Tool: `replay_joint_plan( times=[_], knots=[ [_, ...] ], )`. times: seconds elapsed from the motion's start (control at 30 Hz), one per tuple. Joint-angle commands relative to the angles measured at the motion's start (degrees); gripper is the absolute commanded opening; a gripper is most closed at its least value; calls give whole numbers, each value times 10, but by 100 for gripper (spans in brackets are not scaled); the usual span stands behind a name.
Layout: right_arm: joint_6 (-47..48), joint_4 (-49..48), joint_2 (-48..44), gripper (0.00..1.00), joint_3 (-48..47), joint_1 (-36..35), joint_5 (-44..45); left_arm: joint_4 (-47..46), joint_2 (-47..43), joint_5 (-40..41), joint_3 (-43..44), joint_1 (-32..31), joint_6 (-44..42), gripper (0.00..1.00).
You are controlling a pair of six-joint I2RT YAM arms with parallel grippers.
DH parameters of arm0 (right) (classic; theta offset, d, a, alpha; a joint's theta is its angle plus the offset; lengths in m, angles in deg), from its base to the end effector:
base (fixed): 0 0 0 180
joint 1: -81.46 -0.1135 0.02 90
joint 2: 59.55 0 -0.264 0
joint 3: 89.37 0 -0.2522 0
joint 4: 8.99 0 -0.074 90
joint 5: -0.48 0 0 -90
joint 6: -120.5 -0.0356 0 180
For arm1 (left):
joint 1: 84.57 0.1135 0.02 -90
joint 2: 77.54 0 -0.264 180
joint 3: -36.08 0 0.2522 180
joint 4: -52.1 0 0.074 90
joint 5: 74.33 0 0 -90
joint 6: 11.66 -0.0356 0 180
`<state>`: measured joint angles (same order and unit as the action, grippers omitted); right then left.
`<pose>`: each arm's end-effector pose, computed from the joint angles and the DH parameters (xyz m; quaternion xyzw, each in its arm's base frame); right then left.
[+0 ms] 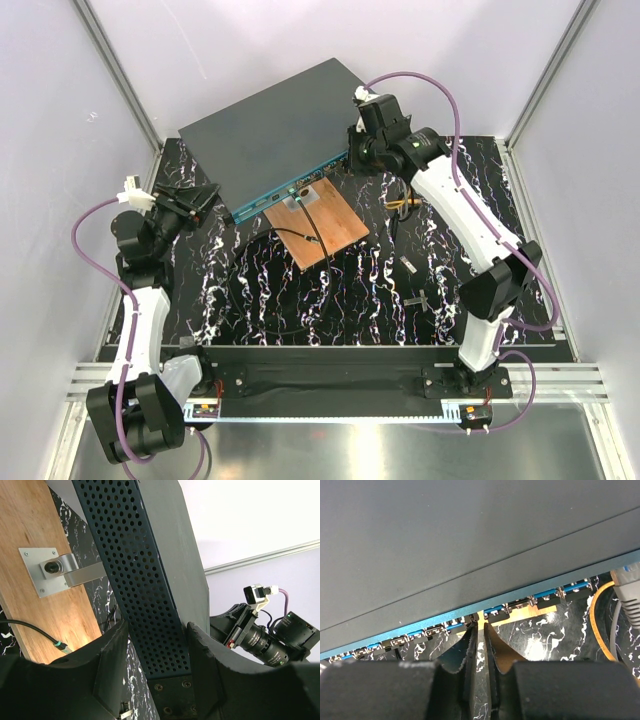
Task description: Insert the plug into the switch port
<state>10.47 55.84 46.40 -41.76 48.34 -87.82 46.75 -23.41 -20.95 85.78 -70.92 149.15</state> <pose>0.3392 0.2200 0.4116 -0.0962 0.8951 0.1828 0.3953 0.2181 0.0311 0.3096 -0.2818 0.6436 -0.5172 0.4888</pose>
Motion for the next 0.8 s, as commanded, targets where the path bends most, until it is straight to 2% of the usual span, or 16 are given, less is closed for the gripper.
replay_joint_plan(
  times=[0.0, 0.13, 0.27, 0.37, 0.43, 0.47, 0.57, 0.7, 0.77],
  knots=[
    [-34, -269, 29, 17, -46, -17, 12, -31, 13, -3, 0, -19, -35, 46],
    [4, -281, 0, 22, 16, -17, -16, -12, 12, -4, 24, -19, -54, 48],
    [67, -274, -90, 28, 121, -16, -64, 1, 14, -4, 55, -16, -71, 51],
    [128, -241, -155, 34, 200, -14, -88, 8, 17, -4, 74, -8, -76, 59],
    [176, -212, -189, 43, 257, -13, -95, 15, 17, -6, 91, -2, -80, 69],
    [194, -203, -223, 52, 276, -8, -121, 21, 16, -7, 94, 1, -81, 72],
    [246, -158, -281, 65, 342, 3, -146, 53, 9, -6, 110, 14, -92, 84],
    [308, -80, -337, 74, 415, 31, -165, 80, -1, -20, 106, 38, -91, 91],
    [346, -49, -355, 74, 436, 46, -162, 79, -9, -33, 94, 66, -88, 95]
  ],
)
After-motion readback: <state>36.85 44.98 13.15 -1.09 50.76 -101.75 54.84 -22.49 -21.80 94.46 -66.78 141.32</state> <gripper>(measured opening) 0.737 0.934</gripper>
